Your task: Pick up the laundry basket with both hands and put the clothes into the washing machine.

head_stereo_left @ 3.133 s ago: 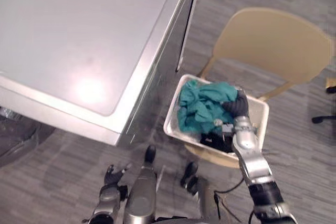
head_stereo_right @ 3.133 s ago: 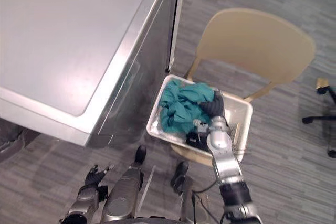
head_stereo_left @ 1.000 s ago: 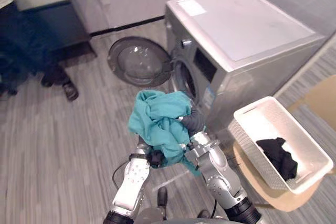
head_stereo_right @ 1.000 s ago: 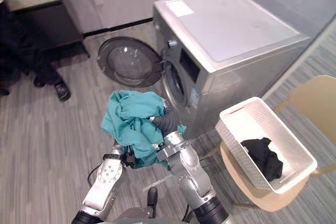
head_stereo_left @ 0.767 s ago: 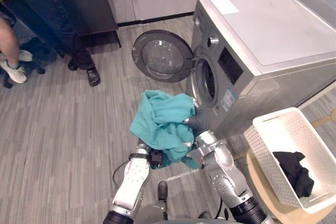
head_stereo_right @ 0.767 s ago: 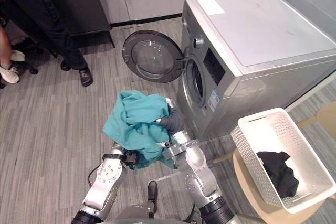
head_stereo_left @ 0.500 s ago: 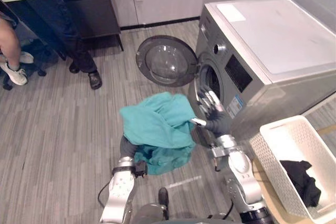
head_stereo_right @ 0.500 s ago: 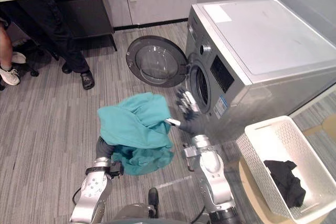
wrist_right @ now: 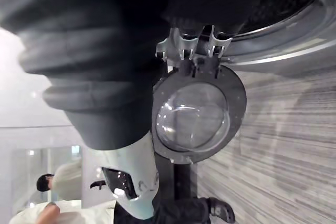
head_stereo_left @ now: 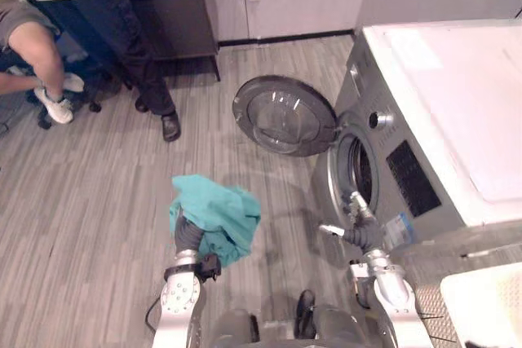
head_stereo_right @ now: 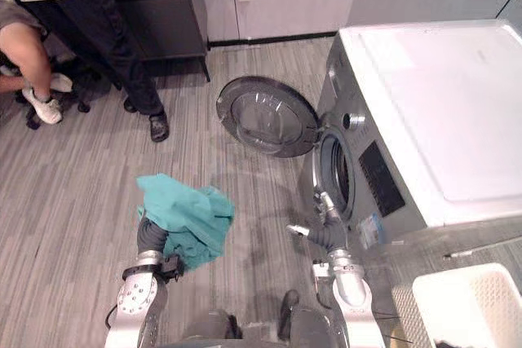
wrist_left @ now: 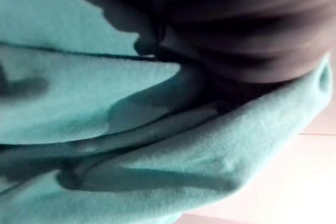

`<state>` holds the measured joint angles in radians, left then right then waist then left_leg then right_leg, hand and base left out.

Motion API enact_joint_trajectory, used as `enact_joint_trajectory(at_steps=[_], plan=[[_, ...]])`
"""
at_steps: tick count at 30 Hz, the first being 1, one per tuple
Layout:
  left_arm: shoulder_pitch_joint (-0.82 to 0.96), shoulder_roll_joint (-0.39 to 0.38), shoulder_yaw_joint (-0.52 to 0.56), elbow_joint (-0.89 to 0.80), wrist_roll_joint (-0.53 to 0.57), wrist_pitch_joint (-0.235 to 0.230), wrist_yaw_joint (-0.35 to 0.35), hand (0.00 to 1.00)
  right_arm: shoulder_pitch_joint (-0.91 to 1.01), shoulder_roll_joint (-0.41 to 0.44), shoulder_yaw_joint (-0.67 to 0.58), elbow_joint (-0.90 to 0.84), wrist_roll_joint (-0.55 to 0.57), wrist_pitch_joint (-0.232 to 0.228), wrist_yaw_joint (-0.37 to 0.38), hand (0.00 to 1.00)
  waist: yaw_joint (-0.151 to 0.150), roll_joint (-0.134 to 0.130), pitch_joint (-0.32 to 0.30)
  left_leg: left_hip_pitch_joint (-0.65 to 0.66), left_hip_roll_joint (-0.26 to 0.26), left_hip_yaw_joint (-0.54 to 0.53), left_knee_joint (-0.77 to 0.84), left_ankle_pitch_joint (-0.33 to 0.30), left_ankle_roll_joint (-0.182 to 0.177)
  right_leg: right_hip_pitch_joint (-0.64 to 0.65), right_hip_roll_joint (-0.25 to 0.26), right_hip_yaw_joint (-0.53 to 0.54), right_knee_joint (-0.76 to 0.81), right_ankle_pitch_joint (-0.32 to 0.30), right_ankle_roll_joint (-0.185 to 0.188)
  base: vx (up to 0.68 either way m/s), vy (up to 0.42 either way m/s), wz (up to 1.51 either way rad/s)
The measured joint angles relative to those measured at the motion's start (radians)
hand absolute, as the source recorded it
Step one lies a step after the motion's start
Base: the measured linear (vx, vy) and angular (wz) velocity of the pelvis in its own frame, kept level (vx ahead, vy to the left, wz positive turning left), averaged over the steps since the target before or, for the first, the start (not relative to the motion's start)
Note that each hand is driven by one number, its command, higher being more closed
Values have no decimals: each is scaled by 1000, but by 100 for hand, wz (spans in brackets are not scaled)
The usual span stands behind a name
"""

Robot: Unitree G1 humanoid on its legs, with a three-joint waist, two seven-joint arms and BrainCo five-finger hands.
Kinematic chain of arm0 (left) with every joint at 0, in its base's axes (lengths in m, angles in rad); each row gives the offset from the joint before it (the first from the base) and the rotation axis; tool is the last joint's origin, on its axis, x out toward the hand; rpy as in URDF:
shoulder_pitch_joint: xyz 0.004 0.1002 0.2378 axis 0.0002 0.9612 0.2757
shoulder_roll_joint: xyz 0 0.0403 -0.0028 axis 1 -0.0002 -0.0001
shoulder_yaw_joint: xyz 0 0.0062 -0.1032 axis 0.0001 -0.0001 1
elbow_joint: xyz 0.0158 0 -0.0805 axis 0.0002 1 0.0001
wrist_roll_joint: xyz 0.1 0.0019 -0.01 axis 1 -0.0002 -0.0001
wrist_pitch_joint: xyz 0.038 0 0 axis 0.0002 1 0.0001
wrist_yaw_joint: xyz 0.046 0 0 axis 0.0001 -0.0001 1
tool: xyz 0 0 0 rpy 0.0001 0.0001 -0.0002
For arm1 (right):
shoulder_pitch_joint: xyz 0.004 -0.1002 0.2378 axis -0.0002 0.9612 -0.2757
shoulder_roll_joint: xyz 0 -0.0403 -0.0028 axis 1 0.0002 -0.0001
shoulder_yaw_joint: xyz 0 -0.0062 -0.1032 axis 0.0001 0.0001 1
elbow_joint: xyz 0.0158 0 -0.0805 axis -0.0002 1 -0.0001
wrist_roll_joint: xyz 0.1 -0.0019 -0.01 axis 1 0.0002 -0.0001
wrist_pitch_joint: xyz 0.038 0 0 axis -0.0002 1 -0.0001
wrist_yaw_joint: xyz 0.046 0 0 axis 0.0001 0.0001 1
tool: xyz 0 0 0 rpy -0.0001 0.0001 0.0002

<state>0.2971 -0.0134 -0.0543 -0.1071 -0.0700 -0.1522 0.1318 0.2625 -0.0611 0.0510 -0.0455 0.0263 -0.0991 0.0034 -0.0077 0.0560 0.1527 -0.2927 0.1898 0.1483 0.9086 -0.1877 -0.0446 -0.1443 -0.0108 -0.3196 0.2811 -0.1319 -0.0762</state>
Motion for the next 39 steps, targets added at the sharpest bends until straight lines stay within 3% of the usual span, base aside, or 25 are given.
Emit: enact_joint_trajectory(at_steps=[2, 4, 7, 8, 9, 10, 11, 12, 15, 17, 18, 20, 22, 23, 25, 29, 30, 32, 33, 34, 35, 36, 37, 38, 39], plan=[[-13, -3, -34, -3, -2, 2, -11, 100, -1, 7, -13, 27, -4, 0, -8, 0, 17, -21, 9, -48, 56, 55, 71, -18, 28, 89, 7, 22, -51, -8, -1, 452, -120, -28], [-31, -8, -47, -10, -4, 2, -24, 100, -5, 10, -48, 74, -5, 1, -21, 0, 26, -28, 14, -86, 61, 46, -2, -29, 23, 131, 1, 36, -83, -8, -1, 411, -31, -26], [-46, -15, -52, -13, -4, 5, -24, 100, -22, 14, -82, 177, -5, 24, -31, 0, 25, -33, 19, -95, 6, -22, -253, -31, 5, 185, -27, 52, -93, -17, 13, 330, 107, -22], [-50, -16, -60, -20, -4, 10, -24, 100, -23, 11, -92, 224, -6, 30, -39, 0, 26, -33, 17, -77, -49, -99, -410, -4, -24, 205, -44, 62, -87, -35, 43, 324, 204, -33], [-47, -17, -69, -31, -3, 10, -23, 100, -20, 5, -95, 267, -11, 32, -49, 0, 33, -15, 7, -47, -67, -167, -558, 111, -26, 217, -41, 89, -72, -71, 99, 414, 307, -51], [-40, -19, -74, -39, -1, 10, -23, 100, -19, -1, -95, 278, -18, 36, -52, 0, 42, 7, -6, -39, -59, -189, -589, 197, -22, 222, -32, 106, -65, -100, 123, 389, 318, -63], [-53, 0, -80, -30, -1, 17, -23, 100, -31, 23, -111, 340, -29, 44, -57, 0, 44, -36, -6, -42, -80, -158, -533, 178, -28, 228, -70, 134, -42, -154, 149, 325, 267, -56], [-64, 13, -87, -29, 1, 23, -25, 100, -21, 45, -114, 349, -36, 48, -57, 0, 46, -52, -11, -32, -94, -134, -521, 138, -6, 216, -101, 151, -13, -154, 151, 225, 181, -44], [-54, 24, -95, -30, 1, 25, -26, 100, -30, 65, -114, 393, -43, 48, -55, 0, 49, -72, -11, 5, -104, -56, -503, 86, 24, 183, -138, 213, 55, -147, 163, 222, 233, -70], [-54, 47, -100, -27, 1, 29, -27, 100, -74, 63, -115, 515, -66, 54, -56, 0, 48, -83, -10, 76, -94, 51, -533, 50, 39, 127, -176, 235, 144, -115, 199, 120, 206, -124], [-55, 54, -100, -21, 1, 29, -29, 100, -89, 61, -115, 553, -71, 57, -58, 0, 47, -84, -10, 96, -89, 81, -550, 46, 38, 108, -187, 223, 165, -102, 197, 53, 159, -165], [-55, 70, -91, 11, 1, 29, -41, 100, -132, 48, -115, 677, -77, 68, -62, 0, 41, -85, -14, 165, -80, 177, -633, 46, 37, 56, -235, 80, 206, -58, 183, 38, 111, -144], [-55, 78, -60, 36, -1, 32, -43, 100, -166, 40, -116, 754, -82, 78, -66, 0, 18, -86, -15, 201, -61, 268, -692, 53, 28, 29, -276, -161, 192, -52, 153, 63, 50, -135], [-58, 79, -45, 52, -1, 36, -43, 100, -168, 36, -121, 785, -96, 79, -66, 0, 14, -90, -17, 218, -50, 314, -708, 58, 20, 23, -276, -285, 164, -51, 126, 83, 21, -127], [-69, 78, -41, 79, 0, 38, -45, 100, -165, 22, -139, 822, -112, 84, -67, 0, -6, -93, -18, 232, -45, 349, -709, 60, 16, 15, -255, -347, 115, -65, 104, 153, -77, -79], [-79, 79, -30, 111, 4, 50, -50, 100, -149, 0, -165, 852, -112, 87, -67, 0, -29, -86, -15, 249, 24, 354, -586, 39, 4, 58, -182, -253, 62, -65, 103, 202, -223, -75], [-77, 76, -29, 114, 4, 50, -62, 100, -137, -3, -170, 857, -111, 86, -67, 0, -29, -81, -10, 246, 82, 363, -457, 21, 16, 108, -139, -228, 16, -65, 103, 163, -211, -91], [-72, 75, -25, 124, 4, 50, -66, 100, -129, -15, -169, 862, -106, 86, -69, 0, -1, -68, -4, 217, 162, 341, -245, 27, 36, 166, -86, -166, -40, -66, 99, 127, -114, -120], [-72, 71, -25, 142, 3, 51, -65, 100, -141, -30, -170, 863, -100, 86, -75, 0, 12, -54, 4, 139, 177, 221, -93, -17, 47, 192, -60, -100, -70, -75, 86, 171, -3, -120], [-75, 69, -25, 148, 3, 53, -65, 100, -147, -38, -178, 864, -96, 86, -85, 0, 16, -46, 8, 106, 160, 168, -69, -53, 34, 191, -60, -76, -73, -75, 86, 220, 81, -127], [-81, 69, -25, 154, 3, 56, -65, 100, -149, -42, -200, 865, -84, 86, -95, 0, 19, -45, 19, 52, 108, 82, -73, -100, 16, 191, -70, -42, -72, -74, 87, 172, 130, -95], [-78, 69, -21, 158, 3, 56, -64, 100, -154, -42, -202, 870, -69, 85, -102, 0, 24, -58, 28, 6, 41, -5, -154, -115, 8, 192, -88, -11, -63, -73, 90, 210, 177, -86], [-76, 69, -18, 159, 3, 56, -62, 100, -150, -42, -203, 883, -67, 85, -107, 0, 25, -61, 31, -1, 12, -42, -215, -110, 4, 192, -95, -3, -53, -74, 95, 176, 174, -67], [-72, 68, -18, 160, 4, 58, -61, 100, -150, -45, -210, 894, -67, 85, -113, 0, 27, -53, 31, -3, -17, -97, -332, -71, -4, 192, -95, 3, -33, -80, 107, 147, 172, -46], [-67, 65, -18, 158, 4, 57, -58, 100, -146, -48, -214, 891, -67, 85, -115, 0, 30, -32, 26, 11, -20, -126, -412, 29, 2, 192, -84, 17, -18, -92, 127, 168, 191, -59]])
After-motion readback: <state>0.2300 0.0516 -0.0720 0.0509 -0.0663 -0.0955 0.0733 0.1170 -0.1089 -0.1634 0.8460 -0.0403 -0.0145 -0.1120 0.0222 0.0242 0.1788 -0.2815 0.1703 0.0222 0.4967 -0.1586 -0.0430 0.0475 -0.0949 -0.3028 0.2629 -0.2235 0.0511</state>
